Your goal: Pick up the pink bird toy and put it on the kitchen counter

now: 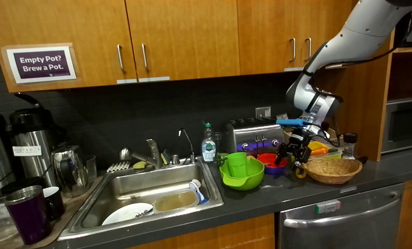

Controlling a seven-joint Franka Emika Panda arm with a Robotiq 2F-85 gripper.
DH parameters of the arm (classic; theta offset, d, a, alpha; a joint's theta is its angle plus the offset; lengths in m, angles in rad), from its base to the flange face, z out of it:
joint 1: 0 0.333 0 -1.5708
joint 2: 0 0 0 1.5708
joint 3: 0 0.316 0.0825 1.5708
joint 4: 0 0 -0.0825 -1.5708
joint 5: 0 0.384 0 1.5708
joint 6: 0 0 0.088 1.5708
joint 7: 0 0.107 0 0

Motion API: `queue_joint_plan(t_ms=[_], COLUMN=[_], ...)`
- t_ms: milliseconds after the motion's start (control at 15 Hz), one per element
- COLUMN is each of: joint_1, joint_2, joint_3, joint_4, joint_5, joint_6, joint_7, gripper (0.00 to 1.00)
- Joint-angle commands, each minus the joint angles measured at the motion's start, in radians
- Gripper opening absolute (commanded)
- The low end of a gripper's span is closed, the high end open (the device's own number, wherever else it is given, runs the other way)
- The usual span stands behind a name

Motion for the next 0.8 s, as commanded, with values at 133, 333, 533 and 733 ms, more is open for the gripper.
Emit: queue_joint_plan(t_ms=[133,333,533,733], joint_1=[-0.014,0.001,0.000,0.000], joint_2=[-0.081,-0.055,-0.073,-0.073], joint_3=[0.000,-0.009,-0.008,-0.008], joint_4=[-0.010,0.010,0.008,0.005], joint_5=[0.080,0.060,0.059,0.059], joint_6=[-0.163,-0.163,-0.179,-0.179], joint_7=[-0.073,-0.067,-0.070,-0.075], gripper=[1.00,1.00,1.00,1.00])
